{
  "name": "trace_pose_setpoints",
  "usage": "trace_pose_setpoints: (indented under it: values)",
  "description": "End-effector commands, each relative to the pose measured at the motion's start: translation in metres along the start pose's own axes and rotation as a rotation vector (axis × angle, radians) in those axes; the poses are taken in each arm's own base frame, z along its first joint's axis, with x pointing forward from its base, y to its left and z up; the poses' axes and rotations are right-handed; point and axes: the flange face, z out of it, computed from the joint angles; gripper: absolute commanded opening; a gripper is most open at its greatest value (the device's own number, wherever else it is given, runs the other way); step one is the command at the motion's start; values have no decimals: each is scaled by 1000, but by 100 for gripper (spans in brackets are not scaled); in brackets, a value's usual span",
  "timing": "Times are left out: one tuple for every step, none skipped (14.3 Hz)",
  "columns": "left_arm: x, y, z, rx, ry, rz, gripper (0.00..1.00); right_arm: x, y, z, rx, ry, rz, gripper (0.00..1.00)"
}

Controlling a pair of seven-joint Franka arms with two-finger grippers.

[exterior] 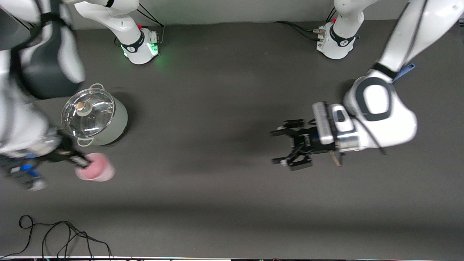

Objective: Transfer pink cup from left to right arm
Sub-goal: 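Open the left gripper and withdraw it while the right gripper holds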

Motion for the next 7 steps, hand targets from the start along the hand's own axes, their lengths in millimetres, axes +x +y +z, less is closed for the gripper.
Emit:
trace_pose_setpoints:
  values:
    - [10,13,-60,-166,-176,-85,100,30,62,-1,-4,-3,-243,0]
    - [18,14,-82,-235,-212,-102,100,39,80,0,-2,-8,-334,0]
    - [21,17,-103,-292,-240,-121,100,49,106,1,-3,-13,-420,0]
    - [22,23,-128,-344,-296,-153,100,57,129,4,11,-20,-498,0]
    - [26,34,-149,-405,-368,-191,100,62,148,6,30,-32,-560,0]
    - [38,43,-168,-446,-431,-226,100,67,165,8,37,-40,-606,0]
    - [53,52,-184,-470,-496,-259,100,72,180,11,38,-43,-631,0]
